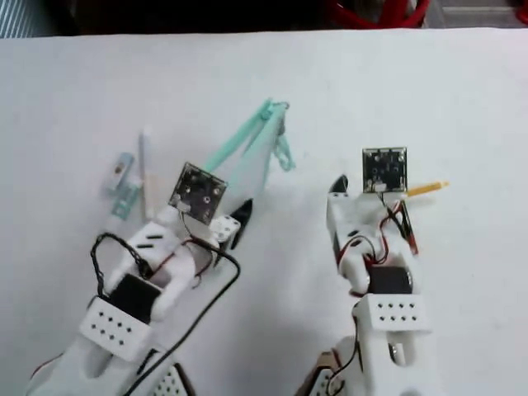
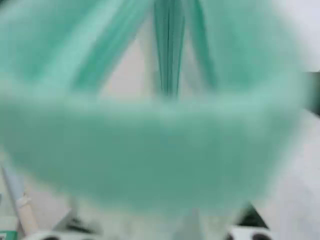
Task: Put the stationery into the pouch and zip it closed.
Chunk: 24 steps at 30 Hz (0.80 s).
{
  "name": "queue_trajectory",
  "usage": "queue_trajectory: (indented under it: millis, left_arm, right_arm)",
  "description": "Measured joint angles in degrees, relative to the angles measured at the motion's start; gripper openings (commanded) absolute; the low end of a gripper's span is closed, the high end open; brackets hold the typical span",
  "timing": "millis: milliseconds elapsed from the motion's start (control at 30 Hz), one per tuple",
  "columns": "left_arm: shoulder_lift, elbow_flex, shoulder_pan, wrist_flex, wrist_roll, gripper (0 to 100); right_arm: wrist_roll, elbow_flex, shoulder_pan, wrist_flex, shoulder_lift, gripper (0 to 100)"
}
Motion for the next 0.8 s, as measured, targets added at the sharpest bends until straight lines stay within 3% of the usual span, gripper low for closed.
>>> queue_trajectory:
  millis: [200,433,800]
  left_arm:
    - [0.0,-4.4,-0.88,8.26,0.53,17]
    - [0.0,-4.84,-2.99,9.49,0.53,17]
    - [0.0,-4.84,-3.69,9.49,0.7,17]
  right_arm:
    - [0.0,-0.97,0.88,1.05,0.0,25.1]
    - [-0.97,-12.48,4.75,15.82,0.18,25.1]
    - [12.84,-36.4,14.24,39.47,7.47,25.1]
